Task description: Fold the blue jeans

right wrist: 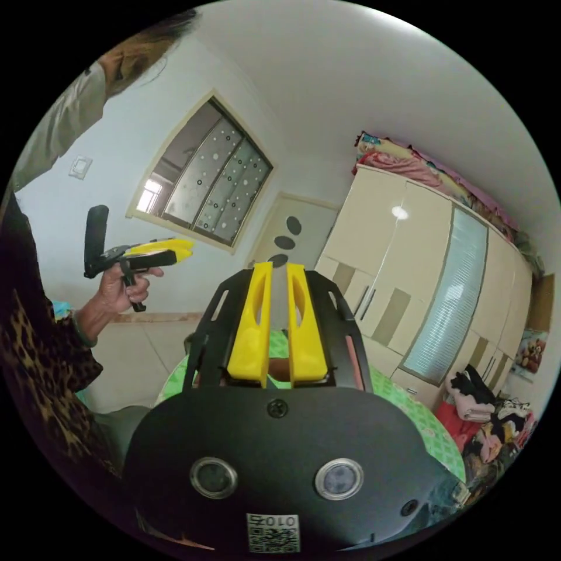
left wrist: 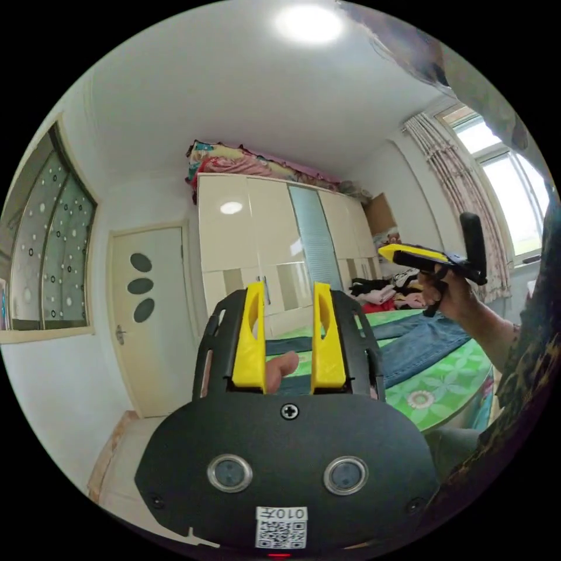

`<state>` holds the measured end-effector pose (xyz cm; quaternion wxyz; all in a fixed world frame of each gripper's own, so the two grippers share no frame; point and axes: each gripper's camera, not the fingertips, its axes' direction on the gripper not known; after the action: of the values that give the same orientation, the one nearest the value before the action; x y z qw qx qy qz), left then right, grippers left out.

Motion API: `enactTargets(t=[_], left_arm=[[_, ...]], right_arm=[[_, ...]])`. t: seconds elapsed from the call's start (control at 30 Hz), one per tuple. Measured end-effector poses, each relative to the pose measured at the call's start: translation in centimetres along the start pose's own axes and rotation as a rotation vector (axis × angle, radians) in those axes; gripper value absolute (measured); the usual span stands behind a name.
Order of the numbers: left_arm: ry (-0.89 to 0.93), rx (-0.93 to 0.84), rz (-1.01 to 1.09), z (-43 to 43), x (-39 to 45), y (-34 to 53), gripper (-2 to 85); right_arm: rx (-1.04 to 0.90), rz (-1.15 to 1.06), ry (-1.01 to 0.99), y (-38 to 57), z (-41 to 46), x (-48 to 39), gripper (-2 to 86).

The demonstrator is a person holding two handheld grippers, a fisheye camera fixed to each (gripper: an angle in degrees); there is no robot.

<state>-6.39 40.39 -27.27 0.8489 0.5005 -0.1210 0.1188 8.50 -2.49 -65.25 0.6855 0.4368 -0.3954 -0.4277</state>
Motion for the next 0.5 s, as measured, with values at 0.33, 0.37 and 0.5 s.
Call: enactTargets(t=[0.33,0.37,0.5], left_arm=[[0.083,0.011,-0.171,0.4,-6.3,3.1,1.5],[0.062,-0.001,-0.179,0.5,-6.9,3.5,1.5],[-0.084,-0.171,-0.32,2.0,-13.0,8.0,0.7]], right_arm=[[-0.027,-0.113,-0.084,-5.6,3.2,-7.2,9.5],[-0.099,-0.11,-0.101,-6.3,4.7,-7.8,8.3],[-0.334,0.029,-0.077,-6.3,11.3,-9.2,4.1]])
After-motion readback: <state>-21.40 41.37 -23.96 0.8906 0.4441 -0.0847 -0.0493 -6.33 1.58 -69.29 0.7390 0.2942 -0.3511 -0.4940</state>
